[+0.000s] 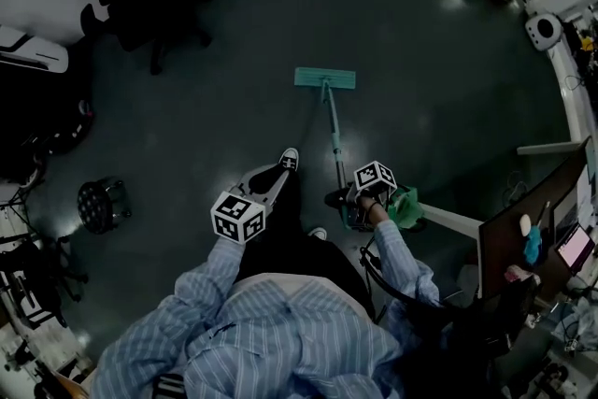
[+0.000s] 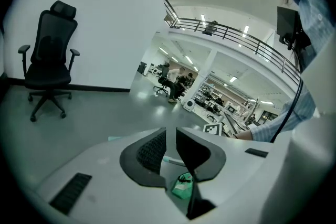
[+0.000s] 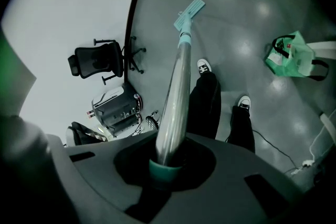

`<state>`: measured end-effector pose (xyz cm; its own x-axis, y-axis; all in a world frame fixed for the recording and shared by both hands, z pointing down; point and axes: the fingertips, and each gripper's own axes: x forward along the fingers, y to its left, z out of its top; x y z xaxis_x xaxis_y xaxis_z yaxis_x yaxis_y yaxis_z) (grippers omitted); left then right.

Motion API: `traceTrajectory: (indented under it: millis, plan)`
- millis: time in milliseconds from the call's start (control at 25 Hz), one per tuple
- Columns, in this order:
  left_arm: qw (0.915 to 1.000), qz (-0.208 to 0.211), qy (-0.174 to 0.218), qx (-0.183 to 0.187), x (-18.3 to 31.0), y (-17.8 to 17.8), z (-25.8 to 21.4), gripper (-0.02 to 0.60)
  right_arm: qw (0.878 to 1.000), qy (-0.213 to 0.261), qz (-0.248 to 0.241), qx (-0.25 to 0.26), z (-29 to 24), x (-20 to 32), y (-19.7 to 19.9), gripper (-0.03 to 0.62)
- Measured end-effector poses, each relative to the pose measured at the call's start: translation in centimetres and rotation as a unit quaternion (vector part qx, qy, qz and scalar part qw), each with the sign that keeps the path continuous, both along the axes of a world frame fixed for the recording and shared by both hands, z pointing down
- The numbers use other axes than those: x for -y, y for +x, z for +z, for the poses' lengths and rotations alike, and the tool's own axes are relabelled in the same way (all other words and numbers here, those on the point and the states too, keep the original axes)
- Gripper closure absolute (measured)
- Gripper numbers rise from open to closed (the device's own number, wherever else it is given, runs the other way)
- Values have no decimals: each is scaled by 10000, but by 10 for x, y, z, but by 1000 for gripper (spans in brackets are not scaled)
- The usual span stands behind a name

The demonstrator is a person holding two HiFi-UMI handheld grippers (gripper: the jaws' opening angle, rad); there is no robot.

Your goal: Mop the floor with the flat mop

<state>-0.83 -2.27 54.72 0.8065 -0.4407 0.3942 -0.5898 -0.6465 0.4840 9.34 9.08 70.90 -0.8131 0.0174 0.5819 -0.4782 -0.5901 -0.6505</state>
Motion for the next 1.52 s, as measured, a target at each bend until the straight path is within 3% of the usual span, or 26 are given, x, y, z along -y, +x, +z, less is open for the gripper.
traceTrajectory:
  millis: [560,840,1160,1520]
  plan:
    - [9998,34,174,5,-143,10,-5,522,9991,-122,-394,23,-14,-226,23,560]
    - [9997,-36,251,31,-186,-3,-7,522,9967,-266,-764,-75,-29,-306,45,560]
    - [9995,-44,297,3,-220,-7,-9,522,9949,-368,-935,-77,-43,-361,54,560]
    - [9993,-76,364,9,-219,-13,-13,522,9933,-371,-1091,-93,-45,-370,52,560]
